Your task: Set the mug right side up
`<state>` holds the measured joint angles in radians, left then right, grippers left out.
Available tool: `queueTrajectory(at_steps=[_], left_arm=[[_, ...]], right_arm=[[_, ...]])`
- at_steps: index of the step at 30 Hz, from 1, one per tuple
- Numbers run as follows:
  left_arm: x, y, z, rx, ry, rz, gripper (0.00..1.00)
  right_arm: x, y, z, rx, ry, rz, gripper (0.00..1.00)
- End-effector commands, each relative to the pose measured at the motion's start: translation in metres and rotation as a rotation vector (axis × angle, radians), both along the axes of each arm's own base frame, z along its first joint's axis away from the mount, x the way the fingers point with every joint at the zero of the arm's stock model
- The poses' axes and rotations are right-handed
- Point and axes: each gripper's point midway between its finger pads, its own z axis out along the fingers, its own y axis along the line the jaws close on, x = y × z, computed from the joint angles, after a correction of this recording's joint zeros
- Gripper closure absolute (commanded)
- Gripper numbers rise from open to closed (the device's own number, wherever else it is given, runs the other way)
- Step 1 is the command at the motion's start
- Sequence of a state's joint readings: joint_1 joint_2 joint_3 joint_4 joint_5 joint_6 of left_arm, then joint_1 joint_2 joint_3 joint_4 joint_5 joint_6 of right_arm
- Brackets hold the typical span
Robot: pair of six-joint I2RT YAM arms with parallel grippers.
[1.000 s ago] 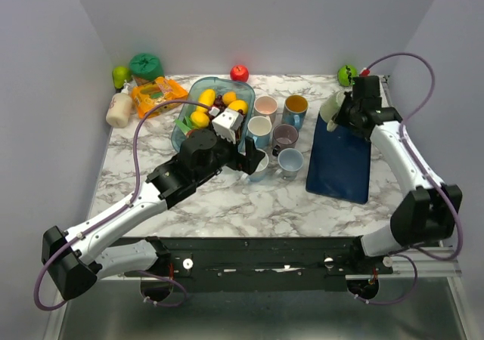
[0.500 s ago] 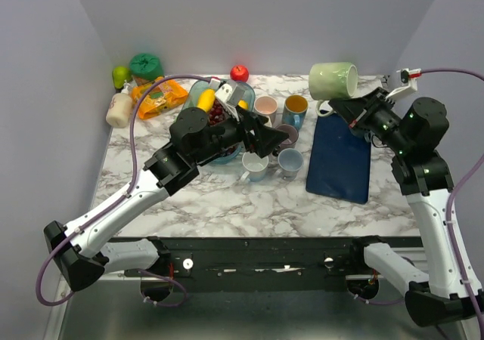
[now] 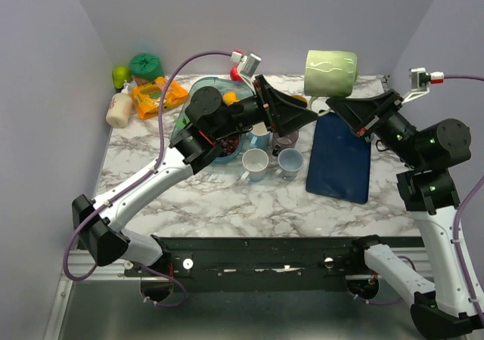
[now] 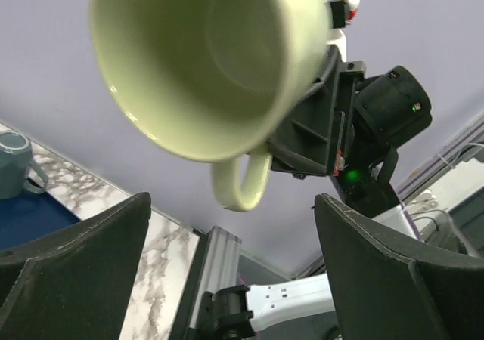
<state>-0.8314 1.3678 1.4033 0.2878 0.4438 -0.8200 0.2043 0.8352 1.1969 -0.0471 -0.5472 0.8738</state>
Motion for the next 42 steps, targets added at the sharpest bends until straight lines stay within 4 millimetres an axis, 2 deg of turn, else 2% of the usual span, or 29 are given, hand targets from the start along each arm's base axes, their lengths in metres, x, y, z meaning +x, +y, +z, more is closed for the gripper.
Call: queueTrajectory(at_steps=[1, 3, 4, 9, 10, 16, 20, 24, 27, 31, 35, 36, 38, 39, 41, 42], left_arm=[[-0.013, -0.002, 0.034, -0.107, -0.006, -0.090, 0.08], [-0.013, -0.004, 0.042, -0.123, -0.011, -0.099, 0.12], [-0.014, -0.005, 0.044, -0.131, -0.013, -0.110, 0.17], [-0.017, -0.011, 0.056, -0.168, 0.005, -0.169, 0.26], [-0.018, -0.010, 0.058, -0.178, 0.007, -0.174, 0.31], [-0.020, -0.015, 0.060, -0.194, 0.020, -0.215, 0.51], [-0.020, -0.017, 0.061, -0.196, 0.024, -0.219, 0.57], [-0.017, -0.019, 0.064, -0.211, 0.027, -0.220, 0.62], [-0.016, -0.021, 0.064, -0.212, 0.028, -0.225, 0.71], [-0.016, -0.021, 0.066, -0.185, -0.012, -0.212, 1.00], [-0.008, -0.017, 0.059, -0.125, -0.049, -0.123, 1.00], [-0.007, -0.014, 0.056, -0.099, -0.048, -0.098, 1.00], [0.002, -0.011, 0.052, -0.063, -0.088, -0.022, 1.00], [0.004, -0.007, 0.047, -0.028, -0.081, 0.008, 1.00], [0.016, 0.001, 0.045, 0.014, -0.124, 0.103, 1.00], [0.017, 0.007, 0.039, 0.052, -0.116, 0.134, 1.00]], right_arm=[[-0.034, 0.002, 0.046, 0.062, -0.187, 0.065, 0.99], [-0.038, 0.002, 0.048, 0.071, -0.197, 0.073, 0.99], [-0.038, 0.002, 0.048, 0.073, -0.196, 0.072, 0.99], [-0.042, 0.003, 0.050, 0.079, -0.211, 0.088, 0.99], [-0.042, 0.003, 0.050, 0.079, -0.215, 0.089, 0.99], [-0.042, 0.003, 0.046, 0.085, -0.222, 0.094, 0.99], [-0.039, 0.004, 0.041, 0.079, -0.221, 0.096, 0.99], [-0.035, 0.007, 0.034, 0.071, -0.218, 0.108, 0.99], [-0.033, 0.009, 0.028, 0.062, -0.209, 0.114, 0.99], [-0.024, 0.006, 0.015, 0.038, -0.166, 0.074, 0.99], [-0.008, 0.001, -0.008, -0.003, -0.080, 0.004, 0.99], [-0.006, 0.000, -0.011, -0.009, -0.068, -0.007, 0.88], [0.000, -0.003, -0.019, -0.028, -0.039, -0.039, 0.76], [0.004, -0.005, -0.026, -0.037, -0.009, -0.054, 0.58], [0.010, -0.009, -0.037, -0.052, 0.036, -0.092, 0.47], [0.012, -0.011, -0.041, -0.065, 0.045, -0.107, 0.36]])
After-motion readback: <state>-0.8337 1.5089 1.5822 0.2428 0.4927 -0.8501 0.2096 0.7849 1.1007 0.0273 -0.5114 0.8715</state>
